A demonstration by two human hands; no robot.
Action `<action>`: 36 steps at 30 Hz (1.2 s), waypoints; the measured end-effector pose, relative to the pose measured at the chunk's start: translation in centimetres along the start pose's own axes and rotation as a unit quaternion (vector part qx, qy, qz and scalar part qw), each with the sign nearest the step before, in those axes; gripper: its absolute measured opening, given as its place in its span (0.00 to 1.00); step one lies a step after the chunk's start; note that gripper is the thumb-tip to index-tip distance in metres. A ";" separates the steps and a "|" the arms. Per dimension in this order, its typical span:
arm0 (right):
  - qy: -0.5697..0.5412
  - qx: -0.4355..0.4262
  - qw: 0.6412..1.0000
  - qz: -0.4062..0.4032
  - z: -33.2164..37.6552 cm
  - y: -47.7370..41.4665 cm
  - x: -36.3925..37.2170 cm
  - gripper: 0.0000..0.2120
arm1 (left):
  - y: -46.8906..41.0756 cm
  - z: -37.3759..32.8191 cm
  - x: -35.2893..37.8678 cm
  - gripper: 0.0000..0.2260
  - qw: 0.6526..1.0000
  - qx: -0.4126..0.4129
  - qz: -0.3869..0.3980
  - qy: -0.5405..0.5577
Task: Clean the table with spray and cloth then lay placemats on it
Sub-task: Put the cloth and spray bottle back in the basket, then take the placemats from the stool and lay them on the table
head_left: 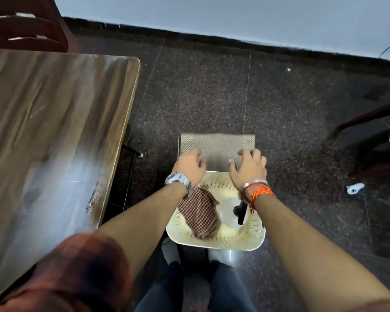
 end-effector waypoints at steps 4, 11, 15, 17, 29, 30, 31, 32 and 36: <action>-0.056 0.012 0.998 0.028 -0.2 -4.4 1.0 0.18 | -3.7 0.8 1.1 0.16 0.997 -0.073 -0.007 0.005; -0.070 0.126 0.988 0.062 -4.0 -12.5 2.7 0.20 | -9.6 3.8 3.0 0.30 0.983 -0.175 0.060 -0.014; -0.061 0.162 0.980 0.095 -4.9 -15.1 4.3 0.24 | -11.5 5.6 3.9 0.36 0.978 -0.192 0.081 -0.001; -0.059 0.153 0.979 0.124 -4.8 -15.3 5.1 0.27 | -11.8 6.1 4.6 0.36 0.973 -0.205 0.102 0.012; -0.087 0.119 0.978 0.151 -5.4 -16.4 8.0 0.33 | -13.0 7.7 6.2 0.36 0.965 -0.247 0.084 0.024; -0.091 0.117 0.977 0.151 -5.5 -16.6 8.2 0.33 | -13.1 7.8 6.4 0.37 0.967 -0.240 0.080 0.029; -0.095 0.114 0.977 0.153 -5.5 -16.7 8.4 0.33 | -13.2 7.8 6.4 0.36 0.969 -0.234 0.076 0.037; -0.099 0.109 0.977 0.155 -5.5 -16.8 8.4 0.33 | -13.1 7.6 6.4 0.35 0.970 -0.229 0.068 0.042; -0.079 0.122 0.983 0.116 -5.4 -17.0 8.7 0.36 | -12.9 7.4 6.3 0.30 0.971 -0.233 0.028 0.054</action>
Point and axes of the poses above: each hand's wrist, its own y-axis away from the middle knuckle, its own x-axis out of the palm, z = x × y, the point moved 2 cm from there along -y, towards the middle knuckle, and after that the axes turned 5 degrees about x, right-handed, at the moved point
